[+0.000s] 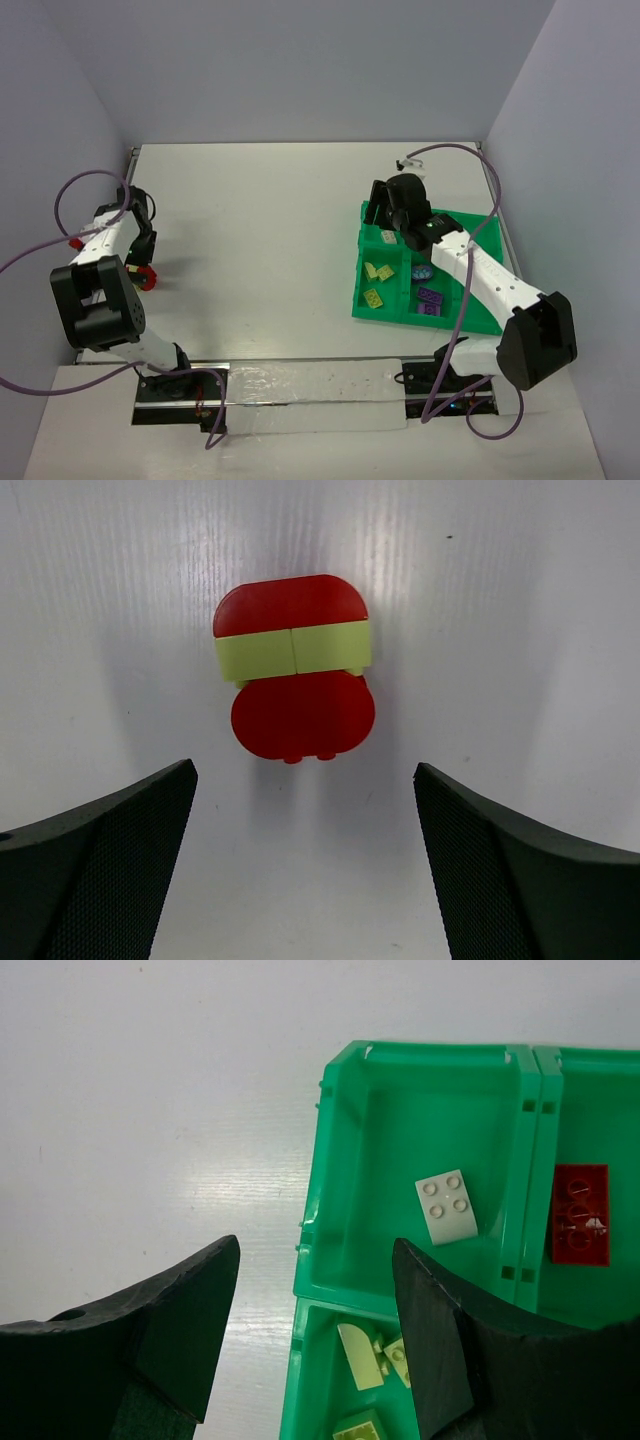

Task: Sort the legos into containers by color

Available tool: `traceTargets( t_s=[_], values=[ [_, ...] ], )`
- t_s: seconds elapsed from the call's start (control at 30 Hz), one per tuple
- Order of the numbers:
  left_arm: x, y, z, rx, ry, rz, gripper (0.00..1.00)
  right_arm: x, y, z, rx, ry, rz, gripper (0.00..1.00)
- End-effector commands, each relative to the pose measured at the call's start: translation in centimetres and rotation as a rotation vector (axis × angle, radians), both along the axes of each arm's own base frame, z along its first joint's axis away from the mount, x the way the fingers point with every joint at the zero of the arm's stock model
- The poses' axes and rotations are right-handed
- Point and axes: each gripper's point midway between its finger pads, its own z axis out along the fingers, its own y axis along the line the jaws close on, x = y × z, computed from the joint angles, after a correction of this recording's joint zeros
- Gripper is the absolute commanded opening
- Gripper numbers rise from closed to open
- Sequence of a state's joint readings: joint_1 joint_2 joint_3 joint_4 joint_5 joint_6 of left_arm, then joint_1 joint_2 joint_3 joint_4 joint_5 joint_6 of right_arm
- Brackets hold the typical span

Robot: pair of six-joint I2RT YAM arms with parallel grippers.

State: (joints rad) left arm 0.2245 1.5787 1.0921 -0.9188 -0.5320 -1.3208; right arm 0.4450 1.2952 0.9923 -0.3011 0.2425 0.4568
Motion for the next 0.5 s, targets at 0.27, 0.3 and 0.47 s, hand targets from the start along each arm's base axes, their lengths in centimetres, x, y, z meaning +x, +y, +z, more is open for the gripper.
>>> traceTargets(
  t_s=[0.27,0.3,0.47],
  values=[
    [0.8,-0.1,-2.7,-0.032,-0.081,0.03,0.99,0.8,3.5,2.0,0.025,-0.008,0.049,0.7],
    [0.9,-0.1,-2.9,-0.033,-0.079,0.026,0.99,0.8,3.7,2.0,0.023,-0.006,0.054,0.7],
    [0.8,0.3,-4.4,-0.053,-0.062,0.038,0.99,1.0,4.1,2.4,-0.002,-0.001,0.063,0.7]
  ],
)
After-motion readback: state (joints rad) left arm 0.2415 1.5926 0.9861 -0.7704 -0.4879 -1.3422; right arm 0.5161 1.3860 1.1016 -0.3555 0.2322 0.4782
